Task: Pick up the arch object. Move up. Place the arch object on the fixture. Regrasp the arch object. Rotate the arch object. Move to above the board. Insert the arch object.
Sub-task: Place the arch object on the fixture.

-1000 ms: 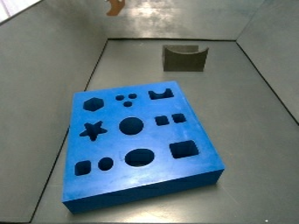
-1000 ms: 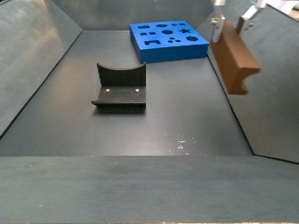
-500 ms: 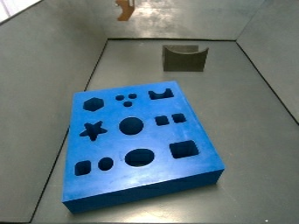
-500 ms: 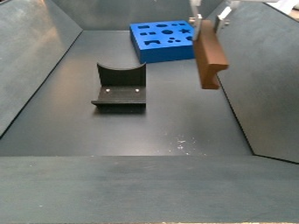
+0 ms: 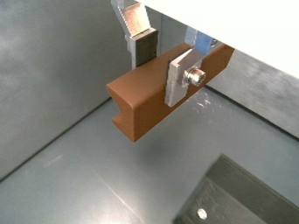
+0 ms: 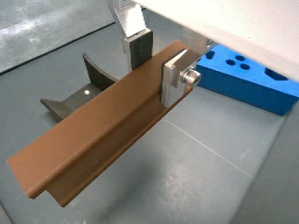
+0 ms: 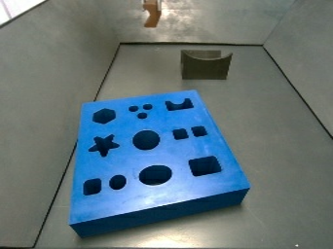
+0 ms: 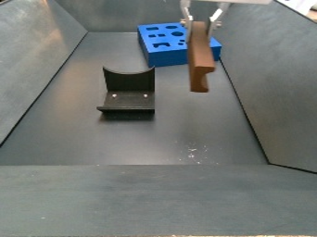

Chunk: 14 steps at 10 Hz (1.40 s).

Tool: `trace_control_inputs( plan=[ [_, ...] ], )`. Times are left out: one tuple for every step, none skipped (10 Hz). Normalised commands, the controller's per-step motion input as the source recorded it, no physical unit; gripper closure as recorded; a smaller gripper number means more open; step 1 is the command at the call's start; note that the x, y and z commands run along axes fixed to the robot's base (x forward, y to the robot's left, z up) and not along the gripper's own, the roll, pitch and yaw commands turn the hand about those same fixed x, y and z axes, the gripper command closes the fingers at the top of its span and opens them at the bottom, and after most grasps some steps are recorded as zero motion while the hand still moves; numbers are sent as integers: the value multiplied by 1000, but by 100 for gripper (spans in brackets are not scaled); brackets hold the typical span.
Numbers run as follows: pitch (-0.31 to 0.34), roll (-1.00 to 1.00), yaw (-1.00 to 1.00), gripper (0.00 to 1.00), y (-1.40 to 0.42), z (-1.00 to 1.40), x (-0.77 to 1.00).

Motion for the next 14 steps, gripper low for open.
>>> trace_control_inputs(
  plan=[
    [73, -1000, 76, 100, -434, 121, 1000],
    [77, -1000, 72, 100, -433, 138, 1000],
    [92, -1000, 60, 100, -372, 129, 1000],
    [103, -1000, 48, 100, -300, 94, 1000],
    [106, -1000, 40, 100, -257, 74, 1000],
    [113, -1000, 27, 100, -199, 56, 1000],
    [117, -1000, 21, 100, -173, 48, 1000],
    [123, -1000, 7, 100, -123, 27, 1000],
    [130, -1000, -6, 100, -90, 18, 1000],
    [135, -1000, -20, 100, -58, 7, 1000],
    [140, -1000, -34, 100, -32, -4, 1000],
    [147, -1000, -59, 100, -1, -14, 1000],
    [152, -1000, -80, 100, 17, -18, 1000],
    [159, -1000, -111, 100, 32, -22, 911]
  ],
)
